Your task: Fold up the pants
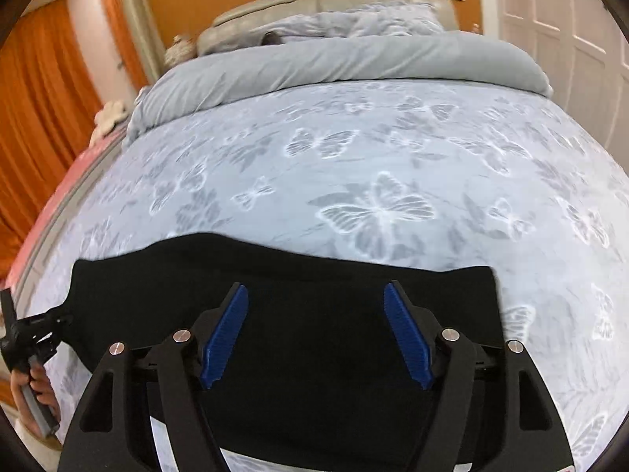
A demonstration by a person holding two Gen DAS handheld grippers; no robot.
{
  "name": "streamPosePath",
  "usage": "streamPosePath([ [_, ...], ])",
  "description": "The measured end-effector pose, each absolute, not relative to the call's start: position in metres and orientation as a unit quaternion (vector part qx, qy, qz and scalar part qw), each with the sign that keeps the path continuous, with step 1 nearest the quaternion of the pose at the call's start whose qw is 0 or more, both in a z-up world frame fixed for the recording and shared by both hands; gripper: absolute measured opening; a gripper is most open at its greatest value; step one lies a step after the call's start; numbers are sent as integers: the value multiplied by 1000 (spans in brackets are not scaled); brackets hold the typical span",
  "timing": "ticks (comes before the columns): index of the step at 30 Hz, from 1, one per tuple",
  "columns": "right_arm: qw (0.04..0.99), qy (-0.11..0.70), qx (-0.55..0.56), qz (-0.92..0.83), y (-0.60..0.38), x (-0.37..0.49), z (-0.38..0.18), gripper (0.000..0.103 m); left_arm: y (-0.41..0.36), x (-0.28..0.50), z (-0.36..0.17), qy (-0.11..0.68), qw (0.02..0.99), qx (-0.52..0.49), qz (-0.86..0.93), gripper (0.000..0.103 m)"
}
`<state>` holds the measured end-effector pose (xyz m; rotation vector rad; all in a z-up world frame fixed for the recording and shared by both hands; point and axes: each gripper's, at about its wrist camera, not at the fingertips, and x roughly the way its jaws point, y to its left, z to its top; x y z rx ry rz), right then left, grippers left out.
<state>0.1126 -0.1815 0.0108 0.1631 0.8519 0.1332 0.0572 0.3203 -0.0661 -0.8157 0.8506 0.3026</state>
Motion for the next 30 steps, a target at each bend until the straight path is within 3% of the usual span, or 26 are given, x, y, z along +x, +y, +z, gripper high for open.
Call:
streamPosePath([
  [8,909,412,42,36,-214,98,12,70,249,57,8,326,886,-314,97,13],
  [16,914,397,84,-8,-285,77,23,71,128,73,55,300,926,-228,-2,13],
  [24,910,397,114,-40,-343,65,19,71,-20,75,34,347,923,-127,-107,13],
  [30,898,424,113,-38,-353,66,-1,71,-106,65,-51,443,887,-12,-127,19],
])
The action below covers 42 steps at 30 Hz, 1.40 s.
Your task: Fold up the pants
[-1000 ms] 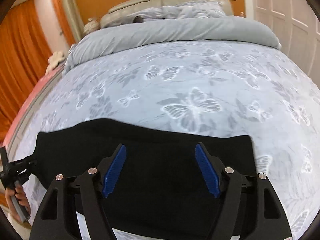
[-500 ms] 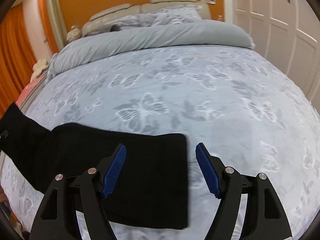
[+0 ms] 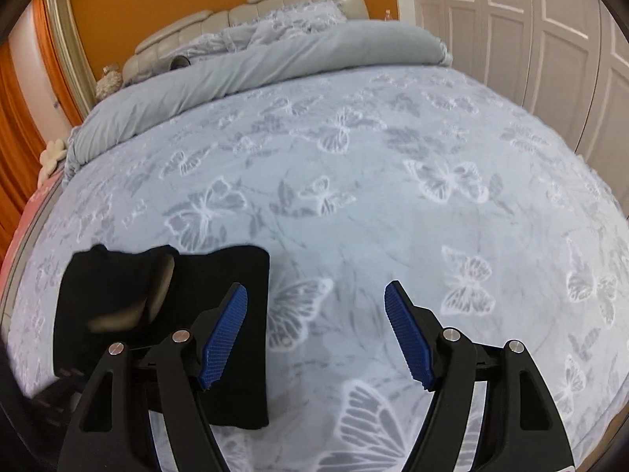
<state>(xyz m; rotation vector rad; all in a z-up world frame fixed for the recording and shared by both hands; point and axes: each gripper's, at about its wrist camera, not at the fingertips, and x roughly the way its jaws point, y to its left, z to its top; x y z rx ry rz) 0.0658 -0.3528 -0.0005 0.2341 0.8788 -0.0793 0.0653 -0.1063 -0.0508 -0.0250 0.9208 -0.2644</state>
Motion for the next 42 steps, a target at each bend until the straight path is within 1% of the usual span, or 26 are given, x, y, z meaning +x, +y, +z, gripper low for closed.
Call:
streamPosePath([
  [1,894,431,116,-29,-351,68,-4,71,-108,56,-50,417,901,-3,-120,21],
  [2,893,434,119,-22,-349,68,-5,71,-110,48,-43,401,908,7,-120,41],
  [3,893,434,121,-12,-346,68,-4,71,-111,44,-36,400,906,5,-134,61],
  [4,894,432,121,-3,-340,68,-2,71,-106,39,-26,402,902,-13,-156,94],
  [5,894,431,119,9,-335,69,0,71,-98,31,-15,390,906,-37,-161,98],
  [7,895,427,124,44,-320,71,4,80,-75,10,7,340,922,-77,-167,98],
  [10,882,441,144,89,-296,78,-3,80,-48,2,31,304,940,-64,-139,98],
  [15,845,506,115,131,-246,92,-36,81,7,28,40,289,957,-41,-3,98],
  [19,840,516,99,136,-219,97,-54,82,58,46,33,313,945,-75,60,98],
  [20,842,511,101,139,-217,97,-55,79,72,45,32,317,942,-87,71,98],
  [21,845,504,102,142,-212,98,-57,73,80,43,30,321,939,-96,78,98],
  [22,846,502,102,147,-207,99,-59,49,92,43,28,326,936,-107,86,98],
  [23,843,502,108,157,-201,101,-61,32,100,38,26,329,933,-115,93,98],
  [25,847,493,121,158,-198,103,-52,16,115,34,23,336,928,-129,99,98],
  [26,856,476,118,167,-196,102,-38,12,121,33,22,339,926,-136,99,98],
  [30,888,406,111,186,-205,81,26,11,131,22,25,336,926,-146,95,98],
  [32,900,390,104,167,-223,73,39,11,130,22,26,334,928,-141,88,98],
  [34,904,397,97,125,-245,74,32,13,122,23,25,335,929,-134,79,98],
  [35,898,421,83,102,-256,80,17,14,117,26,23,339,929,-130,74,98],
  [36,884,455,75,81,-266,90,-8,14,110,28,20,346,928,-124,68,98],
  [37,872,478,79,71,-271,95,-26,19,104,31,17,352,926,-118,62,98],
  [38,854,508,85,73,-276,102,-54,22,95,34,14,360,925,-110,55,98],
  [40,860,494,104,79,-281,100,-50,23,81,38,10,367,924,-94,49,98],
  [41,860,491,110,80,-283,99,-41,23,74,39,9,369,924,-87,46,98],
  [42,872,470,111,81,-286,91,-26,23,69,40,8,370,924,-84,43,98],
])
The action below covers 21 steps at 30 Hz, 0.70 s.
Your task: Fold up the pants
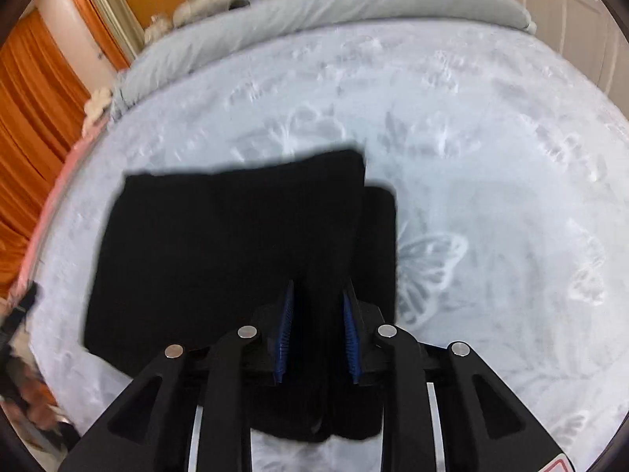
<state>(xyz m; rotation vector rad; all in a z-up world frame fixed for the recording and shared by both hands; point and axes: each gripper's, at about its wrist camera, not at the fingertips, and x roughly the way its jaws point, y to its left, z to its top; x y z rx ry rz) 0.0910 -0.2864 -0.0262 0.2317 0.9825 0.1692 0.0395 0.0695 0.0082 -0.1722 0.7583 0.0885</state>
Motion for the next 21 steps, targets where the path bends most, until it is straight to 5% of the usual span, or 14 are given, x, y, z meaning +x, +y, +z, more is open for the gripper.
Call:
streamPosePath([
  [6,886,443,118,66,-308,70,-1,28,43,52,-4,391,916,-90,20,98],
  [8,879,460,105,65,-307,73,-9,58,32,60,-16,415,905,-92,8,98],
  [12,863,495,81,63,-304,72,-31,61,16,74,-42,467,880,-89,-24,98],
  [15,859,497,108,62,-315,67,-38,88,22,84,-67,509,851,-125,-26,98],
  [19,815,538,192,97,-321,75,-67,88,39,92,-87,526,823,-209,-46,98],
  [21,805,540,214,122,-316,78,-80,70,37,94,-85,521,826,-206,-65,87],
])
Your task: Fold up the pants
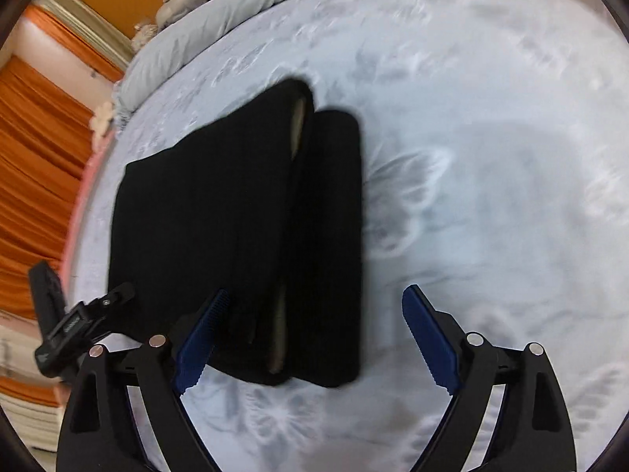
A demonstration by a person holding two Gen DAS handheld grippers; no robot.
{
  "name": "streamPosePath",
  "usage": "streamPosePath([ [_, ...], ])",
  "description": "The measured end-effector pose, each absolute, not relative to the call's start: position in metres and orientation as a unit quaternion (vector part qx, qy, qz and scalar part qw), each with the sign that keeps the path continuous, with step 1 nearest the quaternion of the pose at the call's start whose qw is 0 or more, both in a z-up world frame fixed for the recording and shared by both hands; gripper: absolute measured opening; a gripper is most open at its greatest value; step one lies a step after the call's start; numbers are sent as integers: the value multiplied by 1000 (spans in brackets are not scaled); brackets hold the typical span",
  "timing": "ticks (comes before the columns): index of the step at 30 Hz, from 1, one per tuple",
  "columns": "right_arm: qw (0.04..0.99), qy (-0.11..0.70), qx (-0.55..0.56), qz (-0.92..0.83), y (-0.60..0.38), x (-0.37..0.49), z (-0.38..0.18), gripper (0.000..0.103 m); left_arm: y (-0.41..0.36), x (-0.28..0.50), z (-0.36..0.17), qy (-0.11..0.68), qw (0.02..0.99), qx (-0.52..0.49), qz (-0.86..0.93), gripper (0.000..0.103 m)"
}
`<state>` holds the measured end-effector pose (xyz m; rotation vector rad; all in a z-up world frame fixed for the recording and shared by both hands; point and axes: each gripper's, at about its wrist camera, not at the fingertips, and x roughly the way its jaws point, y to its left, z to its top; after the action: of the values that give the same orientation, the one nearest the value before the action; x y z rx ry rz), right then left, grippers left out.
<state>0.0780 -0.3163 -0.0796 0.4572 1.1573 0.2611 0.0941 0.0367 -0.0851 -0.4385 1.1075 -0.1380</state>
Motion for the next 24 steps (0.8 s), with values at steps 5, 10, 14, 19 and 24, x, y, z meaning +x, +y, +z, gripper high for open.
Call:
streamPosePath([
  [5,829,505,187,152,-293,71,-47,32,42,82,-56,493,835,-218,-109,21],
  [10,831,486,171,210,-288,26,-3,33,63,49,-15,479,831,-236,-156,20],
  [14,809,559,113,143,-288,13,-51,59,66,22,-39,534,806,-209,-144,39],
  [19,882,451,119,67,-310,4,-8,52,109,6,-42,518,817,-243,-73,50],
  [24,901,394,88,156,-238,25,32,1,123,0,16,403,901,-154,40,78],
])
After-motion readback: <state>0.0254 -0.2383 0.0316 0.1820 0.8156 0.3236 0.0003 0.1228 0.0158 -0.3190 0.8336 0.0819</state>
